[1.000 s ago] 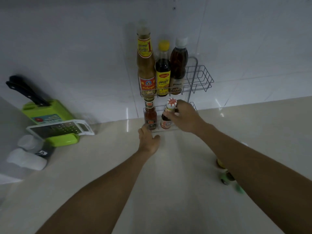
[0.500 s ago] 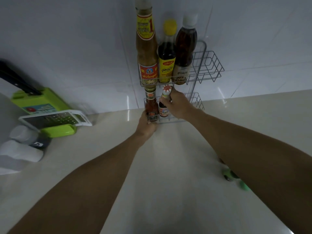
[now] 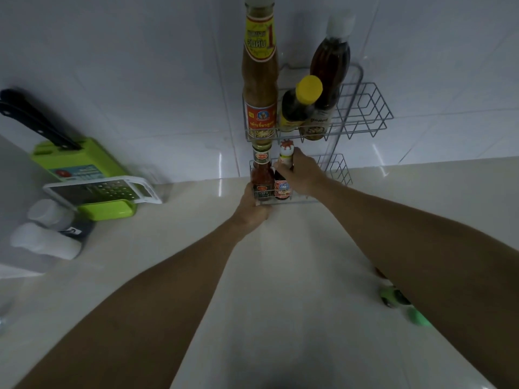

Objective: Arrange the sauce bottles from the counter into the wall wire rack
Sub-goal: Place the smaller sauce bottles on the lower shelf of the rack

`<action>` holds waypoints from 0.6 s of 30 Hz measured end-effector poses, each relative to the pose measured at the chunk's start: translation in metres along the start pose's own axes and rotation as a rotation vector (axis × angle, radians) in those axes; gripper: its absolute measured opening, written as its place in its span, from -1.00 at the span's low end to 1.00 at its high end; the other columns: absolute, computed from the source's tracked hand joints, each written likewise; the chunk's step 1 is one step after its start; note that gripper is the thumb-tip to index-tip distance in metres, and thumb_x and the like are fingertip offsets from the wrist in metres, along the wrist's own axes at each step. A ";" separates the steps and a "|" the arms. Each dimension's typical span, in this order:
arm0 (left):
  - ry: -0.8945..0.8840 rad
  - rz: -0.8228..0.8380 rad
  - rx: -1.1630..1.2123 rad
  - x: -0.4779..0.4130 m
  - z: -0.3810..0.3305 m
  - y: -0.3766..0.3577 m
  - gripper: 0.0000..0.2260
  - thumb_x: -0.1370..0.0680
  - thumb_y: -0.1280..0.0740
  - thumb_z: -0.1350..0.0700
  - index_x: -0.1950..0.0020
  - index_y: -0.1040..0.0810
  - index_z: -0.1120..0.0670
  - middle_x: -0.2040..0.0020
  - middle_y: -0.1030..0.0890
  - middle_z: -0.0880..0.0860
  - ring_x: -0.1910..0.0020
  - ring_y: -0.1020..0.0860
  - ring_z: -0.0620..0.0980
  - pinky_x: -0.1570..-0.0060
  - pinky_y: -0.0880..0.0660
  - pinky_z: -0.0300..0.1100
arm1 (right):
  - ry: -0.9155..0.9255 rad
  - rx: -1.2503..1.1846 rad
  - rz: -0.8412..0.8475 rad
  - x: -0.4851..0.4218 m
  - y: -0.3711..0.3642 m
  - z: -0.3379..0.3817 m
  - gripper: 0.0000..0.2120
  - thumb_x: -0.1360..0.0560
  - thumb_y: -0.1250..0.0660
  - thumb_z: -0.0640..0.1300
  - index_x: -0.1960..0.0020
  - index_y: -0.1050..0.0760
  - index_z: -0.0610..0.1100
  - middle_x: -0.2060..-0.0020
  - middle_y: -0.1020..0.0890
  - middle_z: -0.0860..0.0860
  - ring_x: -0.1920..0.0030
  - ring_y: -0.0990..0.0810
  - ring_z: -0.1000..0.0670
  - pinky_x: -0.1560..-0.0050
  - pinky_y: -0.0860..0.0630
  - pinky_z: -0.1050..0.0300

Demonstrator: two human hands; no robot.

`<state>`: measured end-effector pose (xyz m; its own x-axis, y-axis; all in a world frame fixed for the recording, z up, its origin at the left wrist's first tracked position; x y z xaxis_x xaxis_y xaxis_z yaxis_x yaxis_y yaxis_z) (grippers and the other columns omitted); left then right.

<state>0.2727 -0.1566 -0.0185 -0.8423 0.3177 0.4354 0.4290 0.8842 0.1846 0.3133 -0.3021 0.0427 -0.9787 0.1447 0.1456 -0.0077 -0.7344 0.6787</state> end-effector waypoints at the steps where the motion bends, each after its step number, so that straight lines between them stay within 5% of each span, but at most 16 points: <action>1: 0.026 -0.015 -0.013 -0.002 -0.001 -0.001 -0.33 -0.43 -0.29 0.35 -0.49 -0.16 0.07 -0.16 -0.50 0.08 -0.06 -0.48 -0.02 0.21 -0.45 -0.22 | -0.022 -0.019 0.003 0.001 -0.002 0.000 -0.51 -0.58 -0.33 0.08 -0.34 -0.33 -0.22 -0.17 -0.59 -0.19 -0.16 -0.57 -0.19 0.00 -0.45 0.07; 6: 0.118 -0.043 -0.051 -0.010 -0.009 -0.002 -0.25 -0.25 -0.34 0.12 -0.42 -0.23 0.13 0.03 -0.54 0.08 0.12 -0.50 -0.03 0.12 -0.47 -0.15 | -0.075 -0.051 0.003 0.003 -0.007 0.000 -0.49 -0.59 -0.32 0.07 -0.37 -0.28 -0.22 -0.21 -0.56 -0.20 -0.21 -0.55 -0.20 0.01 -0.40 0.09; 13: 0.110 -0.072 -0.102 -0.012 -0.001 0.000 -0.43 -0.46 -0.35 0.26 -0.40 -0.18 0.08 -0.01 -0.54 0.07 0.16 -0.47 -0.12 0.26 -0.41 -0.23 | -0.081 -0.062 0.059 0.011 -0.002 -0.007 -0.39 -0.56 -0.34 0.14 -0.48 -0.24 -0.13 -0.33 -0.54 -0.12 -0.30 -0.53 -0.16 -0.08 -0.45 0.08; 18: 0.144 -0.051 -0.093 -0.007 -0.005 0.002 -0.31 -0.28 -0.37 0.14 -0.39 -0.22 0.05 -0.01 -0.56 0.08 0.06 -0.52 -0.01 0.10 -0.47 -0.12 | -0.125 0.089 0.066 0.019 0.016 0.001 -0.26 -0.52 -0.38 0.19 -0.50 -0.21 -0.22 -0.38 -0.47 -0.18 -0.35 -0.47 -0.19 -0.20 -0.45 0.02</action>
<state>0.2806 -0.1590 -0.0168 -0.8109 0.2154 0.5440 0.4212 0.8603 0.2871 0.2945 -0.3107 0.0569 -0.9432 0.1834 0.2770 0.0798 -0.6842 0.7249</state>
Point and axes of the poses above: each hand's wrist, its own x-axis away from the middle knuckle, its own y-axis out of the back of the hand, z = x × y, the point moved 10 cm from there along -x, towards the middle knuckle
